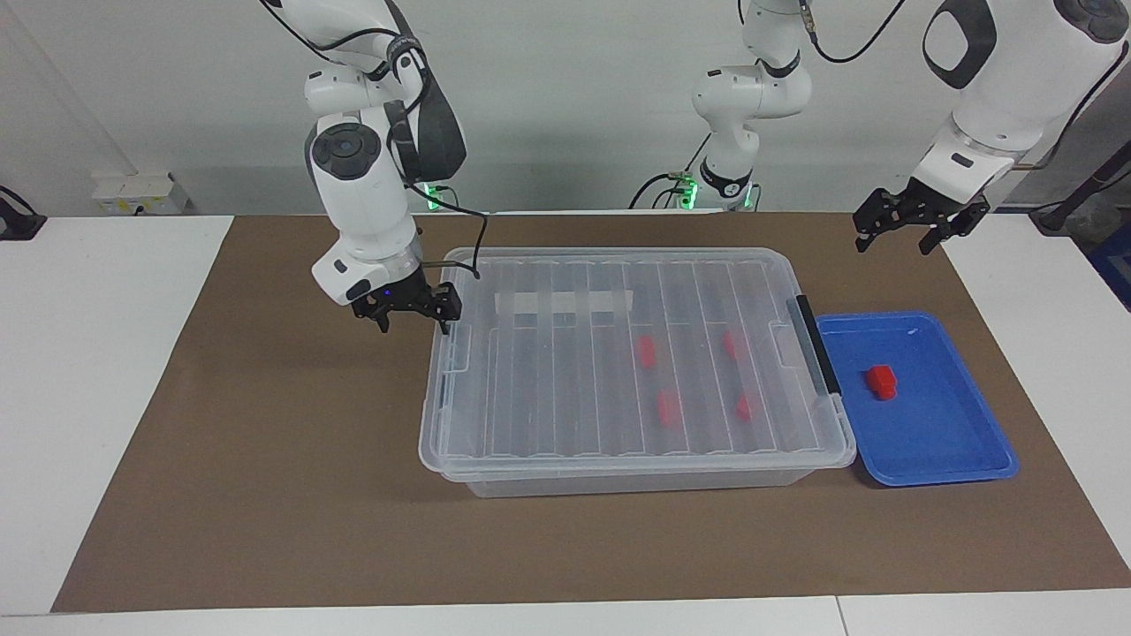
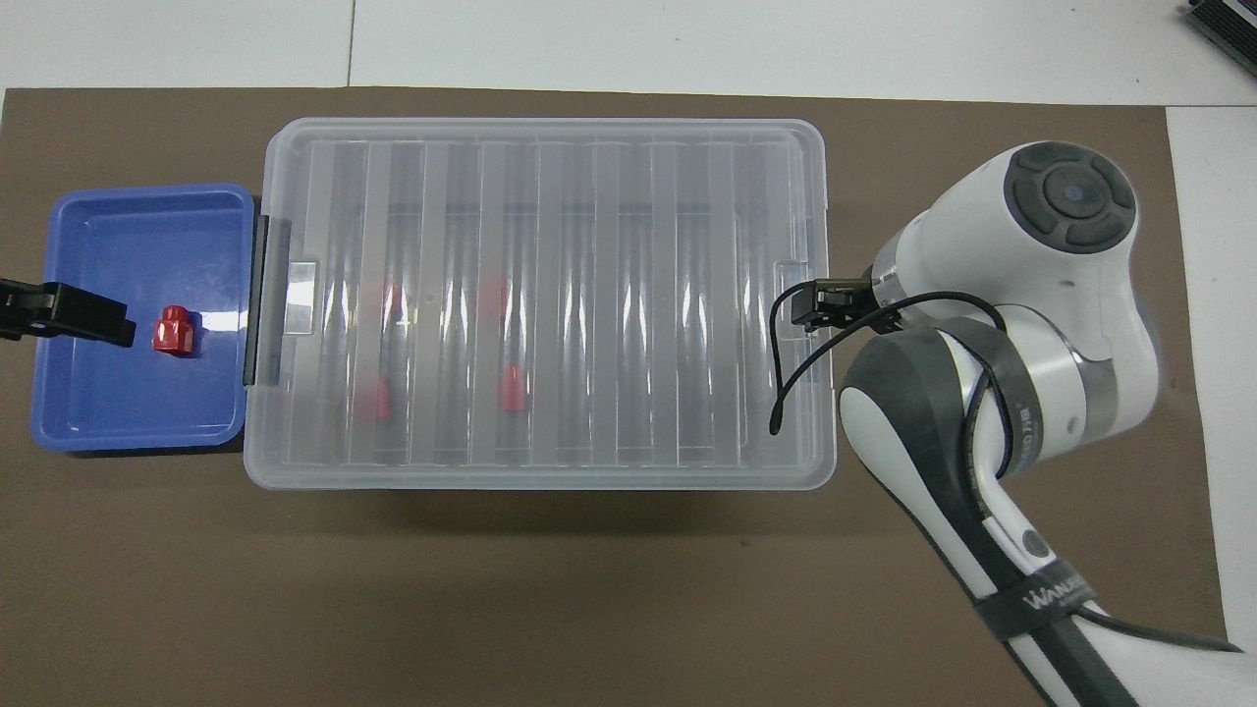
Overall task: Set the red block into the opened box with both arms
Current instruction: 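Slide the clear lid away from the blue tray with the right gripper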
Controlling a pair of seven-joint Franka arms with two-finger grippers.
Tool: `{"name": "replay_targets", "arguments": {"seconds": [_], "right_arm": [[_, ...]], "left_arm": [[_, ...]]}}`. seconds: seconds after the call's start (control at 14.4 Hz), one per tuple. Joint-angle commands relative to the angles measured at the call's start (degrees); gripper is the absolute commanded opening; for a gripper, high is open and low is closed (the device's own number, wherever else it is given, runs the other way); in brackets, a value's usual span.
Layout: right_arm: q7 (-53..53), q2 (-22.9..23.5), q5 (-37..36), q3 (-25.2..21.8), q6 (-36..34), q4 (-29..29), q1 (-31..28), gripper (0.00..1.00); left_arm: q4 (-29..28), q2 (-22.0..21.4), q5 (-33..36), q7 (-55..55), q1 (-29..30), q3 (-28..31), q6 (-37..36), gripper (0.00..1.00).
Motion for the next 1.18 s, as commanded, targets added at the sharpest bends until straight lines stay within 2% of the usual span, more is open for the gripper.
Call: {"name": "replay_targets", "arguments": {"seconds": [0.0, 0.55, 1.11], "right_arm": [[-3.0, -1.6, -1.9, 0.4, -0.3, -1.7, -2.0, 1.0], [-11.1, -1.6, -2.2, 0.4, -0.2, -2.3, -7.2, 1.0], [-25.1, -1.6, -2.2, 0.4, 0.8, -3.0, -13.0, 1.0]], "left_arm": [[-0.9, -1.0, 1.0, -0.7, -0.1, 0.0, 0.0, 1.0], [-0.9, -1.0, 1.0, -0.7, -0.1, 0.0, 0.0, 1.0], [-0.9, -1.0, 1.0, -0.7, -0.1, 0.0, 0.0, 1.0]]}}
